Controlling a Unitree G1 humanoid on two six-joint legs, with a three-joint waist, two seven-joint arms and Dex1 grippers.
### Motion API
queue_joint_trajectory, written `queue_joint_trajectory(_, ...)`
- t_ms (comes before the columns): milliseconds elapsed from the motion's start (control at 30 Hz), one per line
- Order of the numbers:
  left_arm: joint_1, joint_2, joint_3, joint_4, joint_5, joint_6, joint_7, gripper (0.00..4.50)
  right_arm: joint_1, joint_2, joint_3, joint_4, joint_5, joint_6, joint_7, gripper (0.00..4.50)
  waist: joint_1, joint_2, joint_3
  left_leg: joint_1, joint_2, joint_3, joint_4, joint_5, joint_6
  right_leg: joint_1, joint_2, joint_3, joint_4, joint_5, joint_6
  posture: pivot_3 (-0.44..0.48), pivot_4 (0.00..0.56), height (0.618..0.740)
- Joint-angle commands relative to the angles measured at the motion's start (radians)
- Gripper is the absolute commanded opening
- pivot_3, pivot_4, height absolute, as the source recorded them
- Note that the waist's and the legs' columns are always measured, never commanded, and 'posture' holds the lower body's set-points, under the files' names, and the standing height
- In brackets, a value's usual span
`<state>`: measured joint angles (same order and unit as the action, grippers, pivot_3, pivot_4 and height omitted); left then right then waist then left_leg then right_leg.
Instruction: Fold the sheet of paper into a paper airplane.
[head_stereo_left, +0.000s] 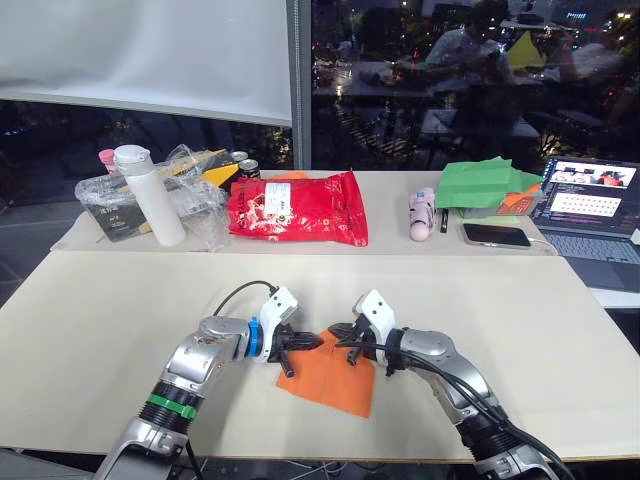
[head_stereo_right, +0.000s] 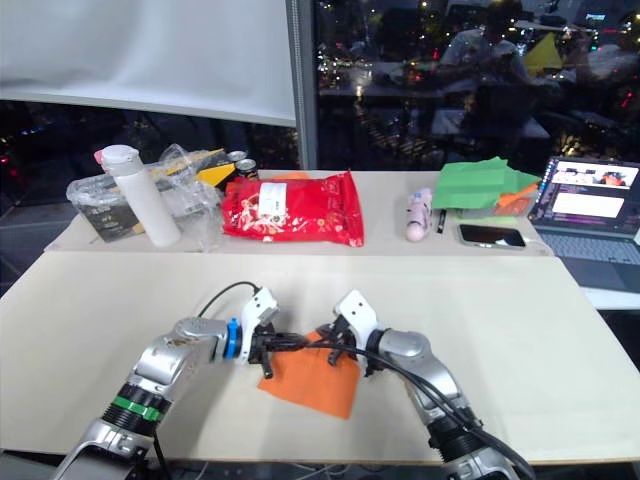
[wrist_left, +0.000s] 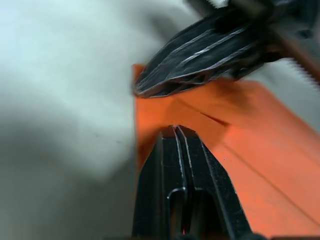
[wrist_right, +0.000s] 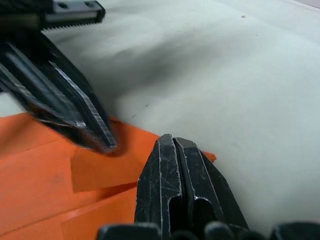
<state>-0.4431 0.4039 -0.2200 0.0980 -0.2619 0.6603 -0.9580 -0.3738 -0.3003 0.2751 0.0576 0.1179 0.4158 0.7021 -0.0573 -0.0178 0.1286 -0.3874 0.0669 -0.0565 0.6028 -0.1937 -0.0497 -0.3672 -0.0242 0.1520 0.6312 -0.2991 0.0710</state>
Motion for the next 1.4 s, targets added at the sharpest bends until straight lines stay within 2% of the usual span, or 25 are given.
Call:
queue_joint_trajectory(33, 0.042, 0.011, -0.013, -0.016, 0.020, 0.016, 0.039, 0.02, -0.014, 0.006, 0.027, -0.026, -0.020, 0.031, -0.006, 0.00, -0.001, 0.001, -0.001, 0.000, 0.000, 0.000, 0.000, 0.000, 0.000, 0.000, 0.000, 0.000, 0.000, 0.000, 0.000, 0.000, 0.150, 0.712)
queue_joint_trajectory(233, 0.064, 0.004, 0.009, -0.054, -0.029, 0.065, 0.054, 0.02, -0.033, 0.010, 0.066, 0.012, -0.079, 0.071, -0.036, 0.00, -0.011, 0.003, -0.003, 0.002, 0.000, 0.000, 0.000, 0.000, 0.000, 0.001, 0.000, 0.000, 0.000, 0.000, 0.000, 0.000, 0.150, 0.712)
queue_joint_trajectory(400, 0.048, 0.014, 0.013, -0.052, -0.049, 0.083, 0.039, 0.02, -0.065, 0.015, 0.035, 0.037, -0.092, 0.100, -0.086, 0.00, -0.012, 0.003, -0.003, 0.003, 0.000, 0.000, 0.000, 0.000, 0.000, 0.002, 0.000, 0.000, 0.000, 0.000, 0.000, 0.000, 0.150, 0.712)
queue_joint_trajectory(800, 0.012, 0.007, 0.013, -0.002, -0.056, 0.048, 0.024, 0.02, -0.028, -0.042, -0.074, -0.126, 0.009, 0.103, -0.044, 0.00, -0.007, 0.004, -0.002, 0.000, 0.000, 0.000, 0.000, 0.000, 0.000, 0.000, 0.000, 0.000, -0.001, 0.000, 0.000, 0.000, 0.150, 0.712)
queue_joint_trajectory(1000, -0.005, -0.008, 0.012, 0.019, -0.058, 0.045, 0.021, 0.02, 0.028, -0.077, -0.053, -0.232, 0.042, 0.210, -0.014, 0.00, -0.007, 0.004, -0.002, 0.000, 0.000, 0.000, 0.000, 0.000, 0.000, 0.000, 0.000, 0.000, -0.001, 0.000, 0.000, 0.000, 0.150, 0.712)
queue_joint_trajectory(1200, -0.013, -0.022, 0.011, 0.028, -0.068, 0.046, 0.008, 0.02, 0.087, -0.039, -0.002, -0.226, 0.023, 0.245, -0.052, 0.00, -0.010, 0.003, -0.002, 0.000, 0.000, 0.000, 0.000, 0.000, 0.000, 0.000, 0.000, 0.000, -0.001, 0.000, 0.000, 0.000, 0.150, 0.712)
queue_joint_trajectory(1400, -0.034, -0.041, -0.001, 0.030, -0.070, 0.050, -0.006, 0.02, 0.107, -0.054, 0.005, -0.225, 0.008, 0.244, -0.070, 0.00, -0.010, 0.003, -0.002, 0.000, 0.000, 0.000, 0.000, 0.000, 0.000, 0.000, 0.000, 0.000, -0.001, 0.000, 0.000, 0.000, 0.150, 0.712)
